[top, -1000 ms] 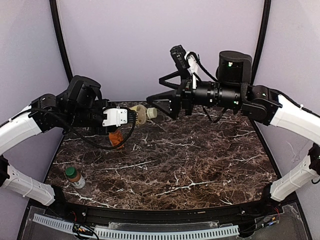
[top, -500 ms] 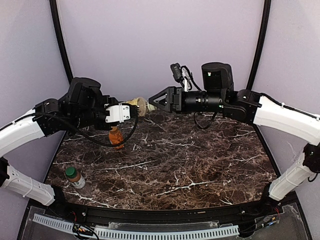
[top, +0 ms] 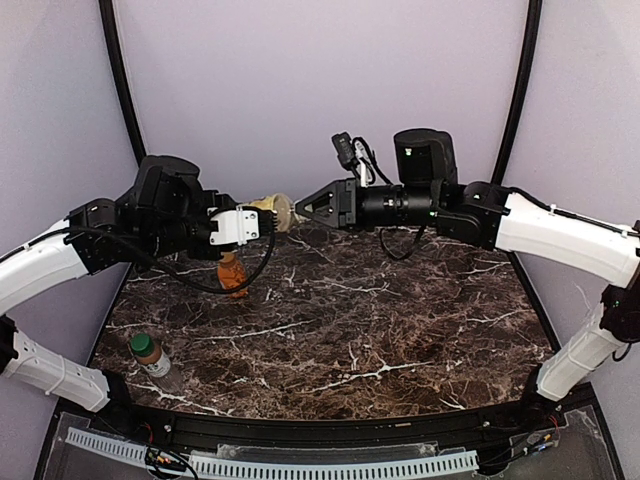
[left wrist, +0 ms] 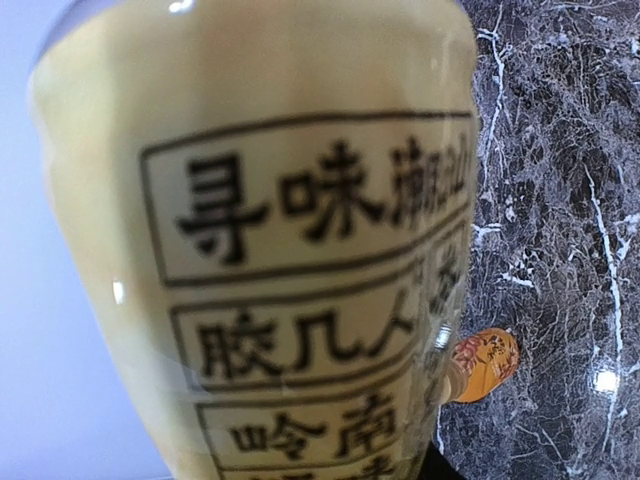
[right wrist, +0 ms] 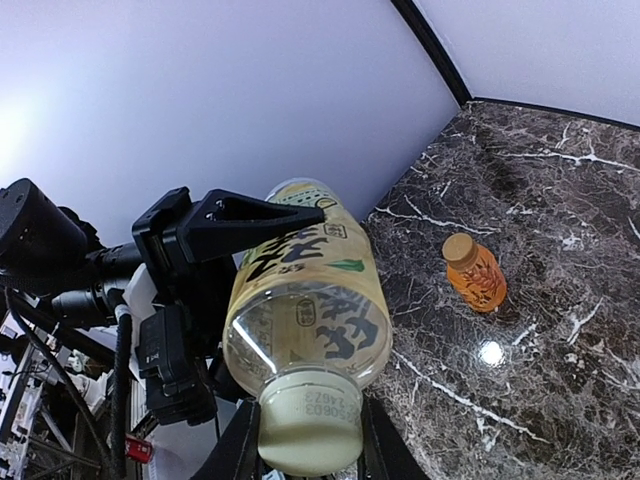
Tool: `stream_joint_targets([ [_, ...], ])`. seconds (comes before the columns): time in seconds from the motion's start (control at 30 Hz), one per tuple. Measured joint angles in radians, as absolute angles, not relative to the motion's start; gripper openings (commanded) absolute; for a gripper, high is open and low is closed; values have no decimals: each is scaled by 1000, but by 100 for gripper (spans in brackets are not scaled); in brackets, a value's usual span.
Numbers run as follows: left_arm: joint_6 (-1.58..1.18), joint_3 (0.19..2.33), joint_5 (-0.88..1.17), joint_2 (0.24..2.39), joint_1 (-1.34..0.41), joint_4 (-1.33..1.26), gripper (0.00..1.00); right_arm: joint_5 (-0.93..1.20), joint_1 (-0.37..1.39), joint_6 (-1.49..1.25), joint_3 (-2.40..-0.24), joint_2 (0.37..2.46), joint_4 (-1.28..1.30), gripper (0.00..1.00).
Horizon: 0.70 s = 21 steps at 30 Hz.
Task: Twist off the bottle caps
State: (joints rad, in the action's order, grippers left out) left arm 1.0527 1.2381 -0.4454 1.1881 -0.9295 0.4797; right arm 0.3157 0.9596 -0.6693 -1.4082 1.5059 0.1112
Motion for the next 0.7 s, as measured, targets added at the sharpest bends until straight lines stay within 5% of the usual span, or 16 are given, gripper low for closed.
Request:
stream_joint_targets([
  [0.23,1032,1248,-387,1182,-929,547,26,347,977,-426,-1411,1506,138,0],
  [0.7,933,1349,-101,1180,-925,952,26,50,1214,621,-1460,1502,372,0],
])
